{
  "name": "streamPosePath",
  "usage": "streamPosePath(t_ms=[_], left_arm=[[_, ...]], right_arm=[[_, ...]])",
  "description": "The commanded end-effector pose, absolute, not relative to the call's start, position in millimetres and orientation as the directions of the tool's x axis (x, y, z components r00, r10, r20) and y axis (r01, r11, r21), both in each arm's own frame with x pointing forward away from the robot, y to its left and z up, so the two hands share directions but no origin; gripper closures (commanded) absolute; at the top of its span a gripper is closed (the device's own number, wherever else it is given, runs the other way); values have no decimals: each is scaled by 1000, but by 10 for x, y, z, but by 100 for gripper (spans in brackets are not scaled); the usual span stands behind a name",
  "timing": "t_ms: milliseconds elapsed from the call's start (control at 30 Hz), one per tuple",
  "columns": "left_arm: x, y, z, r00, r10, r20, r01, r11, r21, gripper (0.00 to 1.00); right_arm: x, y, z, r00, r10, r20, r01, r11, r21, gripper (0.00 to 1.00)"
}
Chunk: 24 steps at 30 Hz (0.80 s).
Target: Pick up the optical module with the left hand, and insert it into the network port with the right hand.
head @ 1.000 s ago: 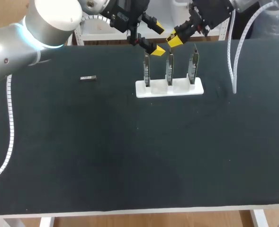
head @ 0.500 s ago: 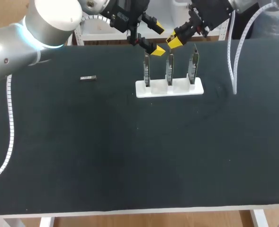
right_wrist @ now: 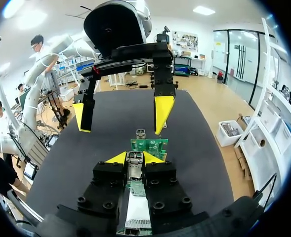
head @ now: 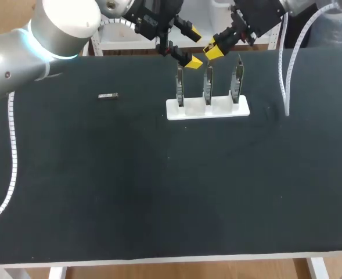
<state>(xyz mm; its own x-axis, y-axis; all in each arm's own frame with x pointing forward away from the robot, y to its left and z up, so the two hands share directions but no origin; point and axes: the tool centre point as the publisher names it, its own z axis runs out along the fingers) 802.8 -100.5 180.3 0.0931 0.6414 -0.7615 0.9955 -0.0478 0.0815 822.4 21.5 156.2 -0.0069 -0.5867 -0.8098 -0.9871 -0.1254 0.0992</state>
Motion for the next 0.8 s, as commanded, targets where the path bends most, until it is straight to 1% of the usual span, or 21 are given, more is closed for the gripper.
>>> streamPosePath(t_ms=[33,800], left_arm=[[8022,-1011,1808,92,644,-759,996,-46,82,0],[8022,-1011,1808,92,644,-759,996,-46,82,0]], right_arm=[[8308,226,1553,-10,-588,-809,-961,-218,170,100],[8346,230,1537,-17,-591,-806,-963,-208,173,100]])
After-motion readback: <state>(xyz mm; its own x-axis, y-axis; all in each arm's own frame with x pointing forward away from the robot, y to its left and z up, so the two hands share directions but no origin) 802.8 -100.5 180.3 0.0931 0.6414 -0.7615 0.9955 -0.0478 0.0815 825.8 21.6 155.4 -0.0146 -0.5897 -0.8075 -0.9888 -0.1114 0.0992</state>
